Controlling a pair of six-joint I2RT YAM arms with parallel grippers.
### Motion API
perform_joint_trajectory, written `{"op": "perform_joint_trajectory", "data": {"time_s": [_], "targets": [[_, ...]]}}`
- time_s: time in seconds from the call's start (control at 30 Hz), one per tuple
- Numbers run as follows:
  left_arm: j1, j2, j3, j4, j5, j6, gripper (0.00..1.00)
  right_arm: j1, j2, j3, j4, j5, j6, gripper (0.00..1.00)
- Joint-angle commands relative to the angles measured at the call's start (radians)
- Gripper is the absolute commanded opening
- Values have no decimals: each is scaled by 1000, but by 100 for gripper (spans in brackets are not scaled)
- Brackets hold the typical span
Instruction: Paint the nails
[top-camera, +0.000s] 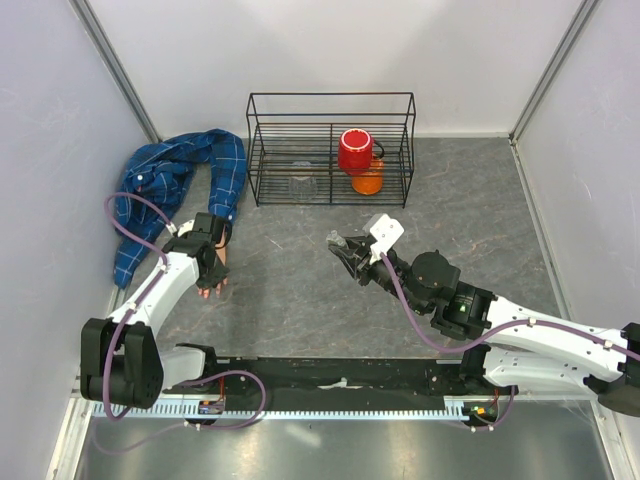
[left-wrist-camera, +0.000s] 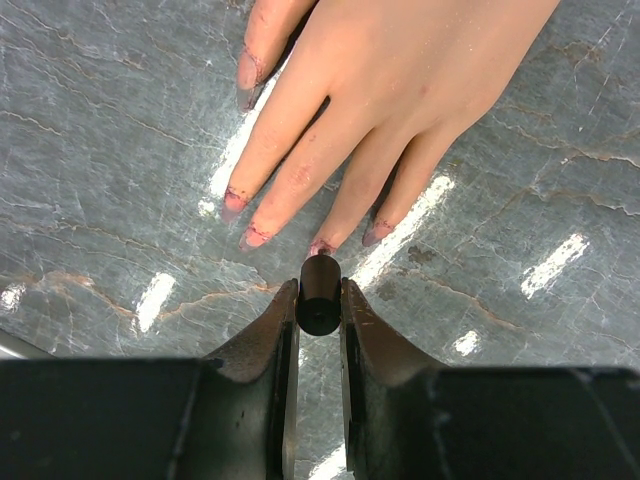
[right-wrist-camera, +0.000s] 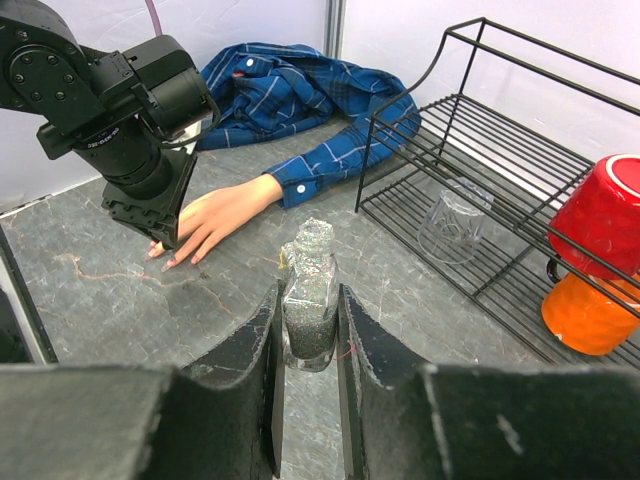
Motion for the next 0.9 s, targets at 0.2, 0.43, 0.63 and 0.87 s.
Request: {"op": "perform_joint_trajectory", "data": {"time_s": [0.2, 0.43, 0.63, 0.87], "targets": [[9, 8, 0, 30, -4, 27, 2, -9, 2, 13, 39, -15, 15, 0], [10, 17, 3, 33, -4, 30, 2, -11, 4, 14, 39, -20, 18, 0], [15, 15, 1, 42, -3, 36, 2, -12, 7, 13, 39, -24, 20, 0], [15, 18, 0, 47, 5, 43, 2, -15, 10, 14, 39, -29, 21, 0]]}}
